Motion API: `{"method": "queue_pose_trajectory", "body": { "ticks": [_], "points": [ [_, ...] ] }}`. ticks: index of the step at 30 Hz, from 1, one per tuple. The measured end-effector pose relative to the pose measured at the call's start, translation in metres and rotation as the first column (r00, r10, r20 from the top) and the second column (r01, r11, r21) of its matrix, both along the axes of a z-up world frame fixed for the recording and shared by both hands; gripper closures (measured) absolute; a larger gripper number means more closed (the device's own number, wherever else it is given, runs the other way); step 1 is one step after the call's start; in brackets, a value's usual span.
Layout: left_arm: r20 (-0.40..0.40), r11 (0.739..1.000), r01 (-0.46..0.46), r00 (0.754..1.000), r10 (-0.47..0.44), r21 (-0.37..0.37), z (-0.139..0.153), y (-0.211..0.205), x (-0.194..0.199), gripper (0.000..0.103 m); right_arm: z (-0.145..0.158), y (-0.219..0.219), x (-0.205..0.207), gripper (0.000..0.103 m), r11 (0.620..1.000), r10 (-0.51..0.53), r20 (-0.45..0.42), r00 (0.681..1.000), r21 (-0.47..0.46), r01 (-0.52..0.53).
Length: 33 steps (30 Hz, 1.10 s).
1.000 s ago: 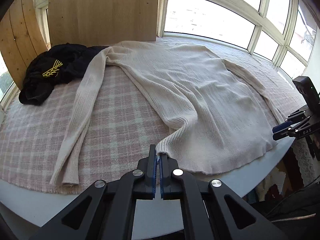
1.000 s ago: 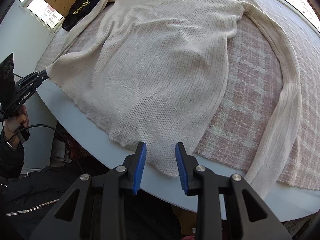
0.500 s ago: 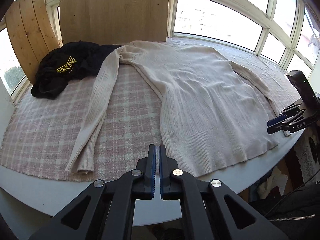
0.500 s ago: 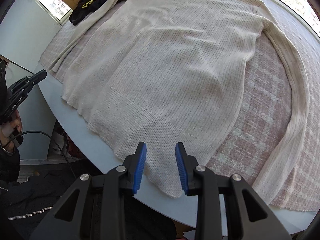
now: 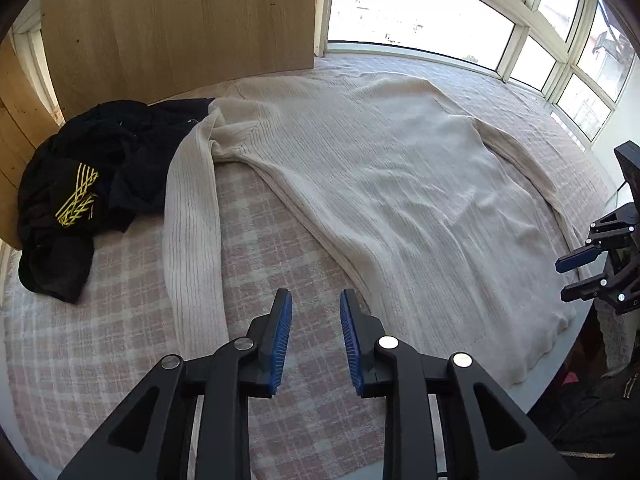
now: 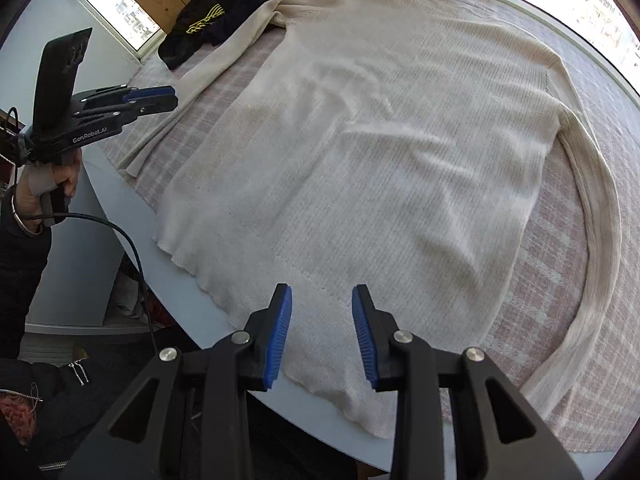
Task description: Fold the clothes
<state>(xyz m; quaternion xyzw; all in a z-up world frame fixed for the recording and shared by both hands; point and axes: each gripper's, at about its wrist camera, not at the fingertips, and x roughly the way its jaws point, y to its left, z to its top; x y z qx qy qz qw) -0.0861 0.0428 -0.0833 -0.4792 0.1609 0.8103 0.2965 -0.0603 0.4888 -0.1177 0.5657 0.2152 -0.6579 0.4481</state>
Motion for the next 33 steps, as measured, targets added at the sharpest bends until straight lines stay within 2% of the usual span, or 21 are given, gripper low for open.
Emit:
{"method": "queue_pose_trajectory", "body": {
  "ticks": [1,4,6,8,9,12,15,17,20,23,25,27,28,30,33],
  "points": [
    [-0.017,0.998,0.030,0.999,-0.031,-0.050,0.000,0.006,-0.017,0.067,0.001,-0.017,0.007,0.064,1.000,0.019,-0.004,1.000,-0.010,-0.019],
    [-0.081,0.975,0.127,0.986,-0.144,-0.179,-0.006,0.026,-0.062,0.064,-0.009,-0.056,0.012,0.064,1.000,0.031,0.008,0.999,0.005,-0.031],
    [-0.099,0.950,0.192,0.970,-0.222,-0.246,-0.013,0.037,-0.089,0.062,-0.019,-0.074,0.013,0.064,1.000,0.017,0.024,1.000,0.023,-0.018],
    [-0.147,0.911,0.222,0.947,-0.287,-0.347,-0.022,0.041,-0.116,0.062,-0.027,-0.085,0.007,0.064,0.999,-0.018,0.029,0.999,0.047,0.017],
    [-0.135,0.905,0.226,0.947,-0.290,-0.360,-0.026,0.039,-0.132,0.063,-0.030,-0.088,0.003,0.064,0.998,-0.042,0.032,0.999,0.054,0.040],
    [-0.020,0.938,0.244,0.966,-0.257,-0.246,-0.032,0.031,-0.179,0.064,-0.033,-0.096,-0.010,0.064,0.992,-0.118,0.040,0.992,0.056,0.115],
    [0.037,0.942,0.285,0.958,-0.283,-0.176,-0.039,0.029,-0.194,0.065,-0.036,-0.106,-0.015,0.064,0.989,-0.138,0.047,0.989,0.062,0.135],
    [0.041,0.943,0.291,0.957,-0.288,-0.163,-0.041,0.027,-0.198,0.088,-0.040,-0.112,-0.020,0.064,0.988,-0.138,0.044,0.989,0.076,0.134],
    [0.038,0.954,0.272,0.962,-0.269,-0.122,-0.039,0.017,-0.206,0.091,-0.056,-0.118,-0.026,0.064,0.985,-0.116,0.042,0.992,0.131,0.110],
    [0.028,0.967,0.237,0.972,-0.235,-0.098,-0.036,0.008,-0.214,0.092,-0.061,-0.119,-0.031,0.061,0.986,-0.109,0.062,0.992,0.134,0.100],
    [0.005,0.971,0.220,0.975,-0.220,-0.098,-0.027,0.004,-0.216,0.092,-0.063,-0.120,-0.033,0.061,0.987,-0.102,0.073,0.992,0.136,0.091],
    [-0.044,0.967,0.210,0.975,-0.219,-0.147,-0.016,0.000,-0.216,0.092,-0.064,-0.121,-0.032,0.061,0.987,-0.086,0.071,0.994,0.142,0.075],
    [-0.075,0.964,0.198,0.974,-0.214,-0.175,-0.011,-0.004,-0.217,0.096,-0.065,-0.123,-0.031,0.061,0.987,-0.076,0.065,0.995,0.148,0.065],
    [-0.126,0.963,0.145,0.976,-0.177,-0.227,-0.005,-0.015,-0.227,0.096,-0.065,-0.126,-0.029,0.061,0.986,-0.057,0.048,0.997,0.161,0.049],
    [-0.085,0.971,0.111,0.988,-0.131,-0.210,-0.011,-0.029,-0.241,0.096,-0.065,-0.131,-0.028,0.060,0.983,-0.049,0.036,0.998,0.177,0.042]
  ]
}}
